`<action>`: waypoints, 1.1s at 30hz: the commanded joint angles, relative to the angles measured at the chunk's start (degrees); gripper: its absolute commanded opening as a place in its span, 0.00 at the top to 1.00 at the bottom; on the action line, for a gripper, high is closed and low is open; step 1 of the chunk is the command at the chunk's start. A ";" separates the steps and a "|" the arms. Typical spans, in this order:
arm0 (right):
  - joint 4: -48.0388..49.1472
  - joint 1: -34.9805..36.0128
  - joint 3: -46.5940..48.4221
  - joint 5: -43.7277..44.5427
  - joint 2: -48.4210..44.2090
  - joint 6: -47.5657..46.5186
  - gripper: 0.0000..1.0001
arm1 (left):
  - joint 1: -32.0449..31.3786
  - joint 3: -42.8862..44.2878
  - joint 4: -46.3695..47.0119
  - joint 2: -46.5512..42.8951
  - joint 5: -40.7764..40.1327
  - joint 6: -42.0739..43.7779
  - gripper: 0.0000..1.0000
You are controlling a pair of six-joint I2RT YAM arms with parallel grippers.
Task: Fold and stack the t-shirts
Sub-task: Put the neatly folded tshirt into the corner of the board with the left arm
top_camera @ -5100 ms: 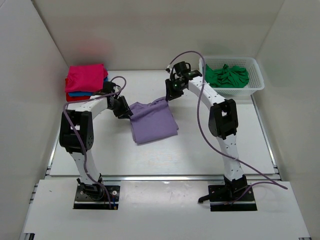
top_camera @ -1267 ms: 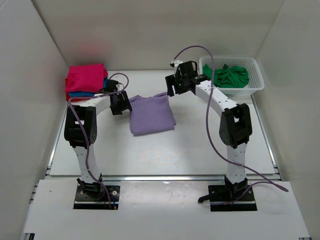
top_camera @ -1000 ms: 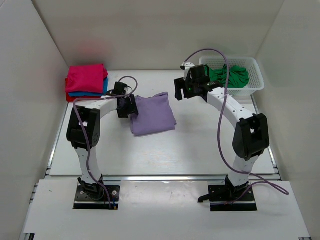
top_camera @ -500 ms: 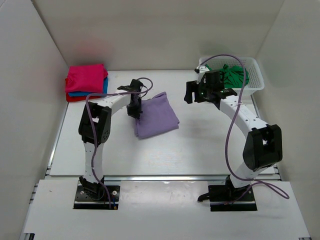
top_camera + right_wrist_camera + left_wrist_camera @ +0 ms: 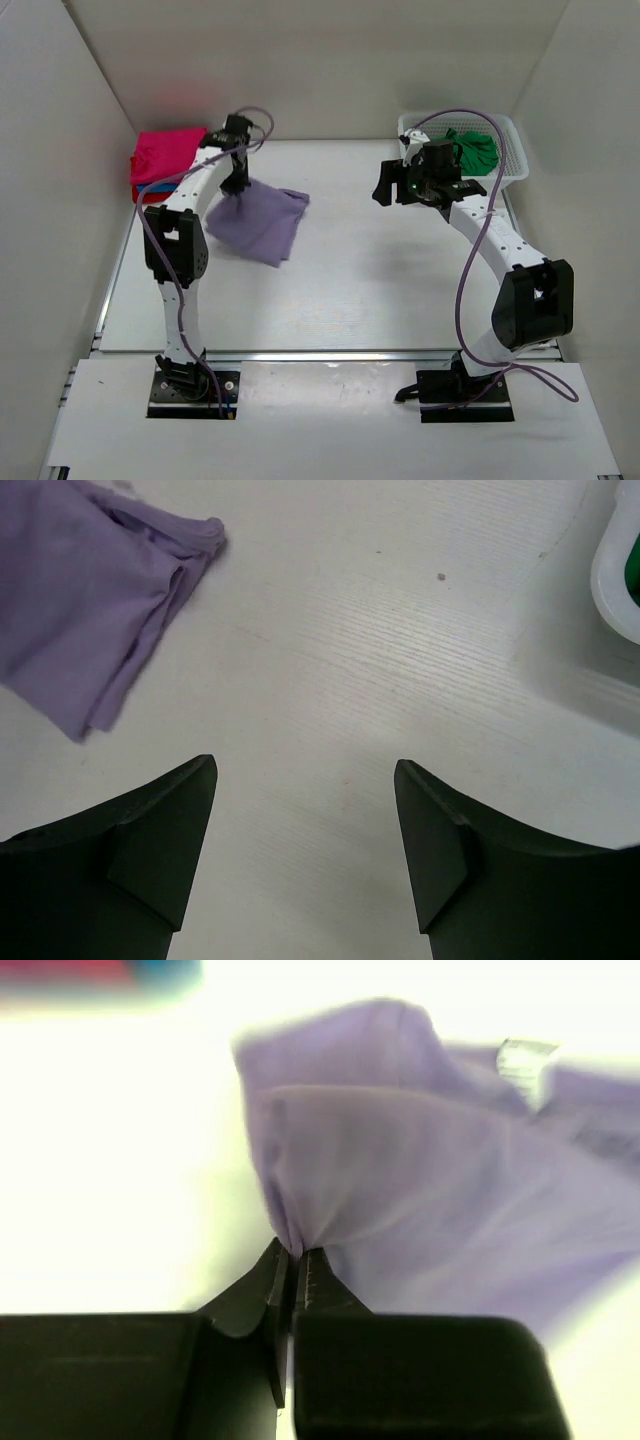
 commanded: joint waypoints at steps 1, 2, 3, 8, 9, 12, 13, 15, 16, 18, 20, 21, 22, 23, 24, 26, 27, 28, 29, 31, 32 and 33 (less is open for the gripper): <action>1.86 0.02 1.54 -1.70 -2.64 0.57 0.31 | -0.98 16.63 -5.33 2.99 -10.31 4.48 1.00; 1.52 0.37 1.72 -1.35 -2.64 0.57 0.31 | -0.46 24.08 -8.57 6.33 -10.84 4.83 1.00; 1.25 0.02 2.15 -1.35 -2.81 0.57 0.31 | -0.10 28.25 -11.47 8.28 -11.71 5.18 1.00; 0.99 0.28 3.39 -2.76 -2.73 0.83 0.30 | 3.76 39.68 -7.37 11.89 -9.35 5.97 1.00; 0.73 0.02 3.56 -2.84 -3.51 1.18 0.30 | 5.16 41.37 -6.50 12.42 -9.09 5.98 1.00; 1.16 0.45 3.83 -3.28 -3.86 1.62 0.30 | 7.45 44.62 -4.47 13.38 -6.63 5.98 1.00; 1.07 0.72 3.57 -3.11 -3.78 1.54 0.30 | 8.07 45.42 -3.86 13.57 -6.54 5.98 1.00; 0.63 0.98 3.83 -3.72 -3.34 1.79 0.30 | 9.30 47.09 -2.46 13.92 -6.63 6.93 1.00; 0.63 0.46 4.09 -4.25 -3.25 1.71 0.30 | 9.48 47.71 -1.66 13.83 -6.45 7.12 1.00; 0.63 0.98 4.27 -4.60 -2.38 2.06 0.30 | 10.53 49.20 1.49 13.57 -8.20 8.26 1.00; 0.55 0.98 4.44 -4.43 -2.11 2.24 0.30 | 11.41 48.86 4.84 12.70 -8.03 8.61 1.00; 0.55 1.16 4.53 -4.95 -1.85 2.24 0.30 | 12.37 48.42 6.68 12.08 -6.81 8.35 1.00; 0.37 1.25 4.53 -5.04 -1.15 2.41 0.30 | 14.30 48.15 8.43 12.07 -6.80 7.83 1.00; 0.28 1.60 4.62 -4.78 -1.05 2.41 0.30 | 15.10 47.80 9.32 12.34 -5.84 7.47 1.00; 0.02 2.21 4.53 -4.52 -0.88 3.02 0.30 | 16.32 47.10 10.90 12.16 -4.70 7.12 1.00; -0.33 2.48 4.62 -4.60 -0.52 3.03 0.30 | 18.52 46.13 13.54 12.69 -3.82 6.94 1.00; -1.03 3.17 5.32 -4.34 0.00 2.94 0.30 | 19.14 45.78 14.68 13.21 -3.55 5.90 1.00; -0.86 3.01 5.41 -4.34 0.35 3.38 0.31 | 20.19 46.04 14.95 13.91 -3.38 4.93 1.00; -1.03 3.61 5.76 -3.90 0.53 3.29 0.30 | 21.42 46.91 15.13 14.96 -3.20 4.49 1.00; -1.21 4.24 6.64 -3.90 1.40 3.99 0.31 | 22.83 49.37 16.09 17.51 -1.97 3.26 1.00; -1.73 4.85 6.90 -3.46 1.67 3.91 0.30 | 23.88 49.64 17.06 17.96 -1.18 2.38 1.00; -2.26 4.85 7.51 -3.55 2.19 4.17 0.31 | 24.24 49.30 17.67 18.48 0.04 1.76 1.00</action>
